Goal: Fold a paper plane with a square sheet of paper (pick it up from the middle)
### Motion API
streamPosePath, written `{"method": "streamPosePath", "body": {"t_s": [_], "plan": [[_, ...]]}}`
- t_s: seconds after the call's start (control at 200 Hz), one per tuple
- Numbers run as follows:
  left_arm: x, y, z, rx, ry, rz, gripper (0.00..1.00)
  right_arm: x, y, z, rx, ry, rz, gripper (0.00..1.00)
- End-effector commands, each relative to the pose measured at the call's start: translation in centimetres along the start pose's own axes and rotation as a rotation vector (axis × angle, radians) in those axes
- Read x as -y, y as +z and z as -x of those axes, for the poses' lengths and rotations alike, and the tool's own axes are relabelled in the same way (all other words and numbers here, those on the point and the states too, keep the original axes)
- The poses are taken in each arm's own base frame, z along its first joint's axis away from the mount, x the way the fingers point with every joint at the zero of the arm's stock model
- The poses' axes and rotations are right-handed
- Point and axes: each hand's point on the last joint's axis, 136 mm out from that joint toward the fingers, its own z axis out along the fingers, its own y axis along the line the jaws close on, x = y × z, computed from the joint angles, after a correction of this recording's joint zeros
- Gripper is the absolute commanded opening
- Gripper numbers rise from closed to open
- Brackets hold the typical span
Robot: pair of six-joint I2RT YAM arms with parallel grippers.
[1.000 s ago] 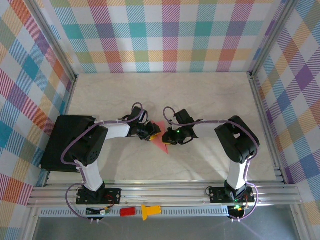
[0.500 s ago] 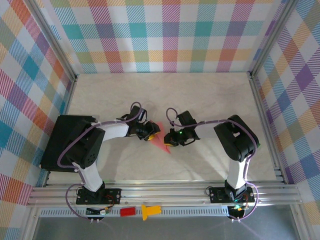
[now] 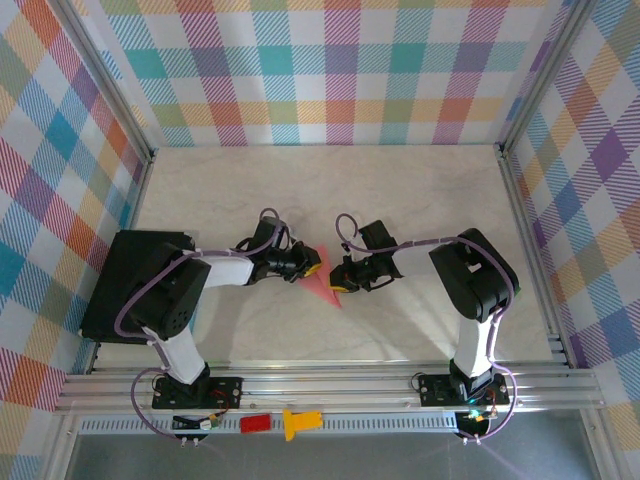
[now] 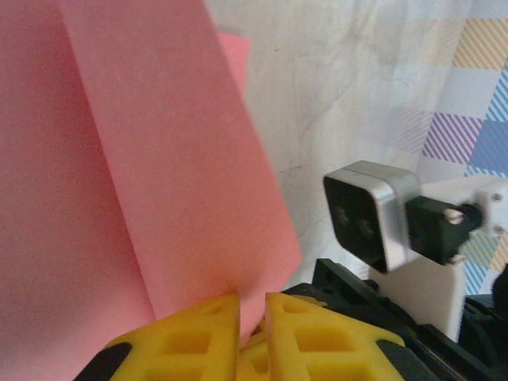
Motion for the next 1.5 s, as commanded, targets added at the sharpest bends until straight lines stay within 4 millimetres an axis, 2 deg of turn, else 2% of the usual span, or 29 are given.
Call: {"method": "streamPosePath", "body": {"t_s": [0.0, 0.26, 0.37, 0.685, 0.89, 1.22, 1.495], "plan": [[0.8, 0.3, 0.1, -0.016, 0.002, -0.067, 0.15, -0.1, -0.1, -0.2, -0.027, -0.007, 0.019, 0.08], [0.8, 0.8, 0.0, -0.029, 0.005, -0.086, 0.15, 0.1, 0.0, -0.2, -0.031, -0.003, 0.013, 0.08], [0.1, 1.1, -0.1, -0.035, -0.007, -0.070, 0.15, -0.1, -0.1, 0.0, -0.029, -0.007, 0.015, 0.10], [-0.2, 1.3, 0.1, -0.029, -0.017, -0.049, 0.14, -0.8, -1.6, -0.2, 0.014, -0.061, -0.013, 0.31], [-0.4, 1.3, 0.2, -0.027, -0.022, -0.039, 0.14, -0.1, -2.8, 0.0, 0.098, -0.082, -0.078, 0.37], [-0.6, 1.4, 0.2, -0.025, -0.026, -0.032, 0.14, -0.3, -2.5, -0.3, 0.090, -0.138, -0.099, 0.39], [-0.9, 1.4, 0.3, -0.022, -0.036, -0.015, 0.13, -0.5, -1.4, -0.3, 0.061, -0.178, -0.133, 0.38]]}}
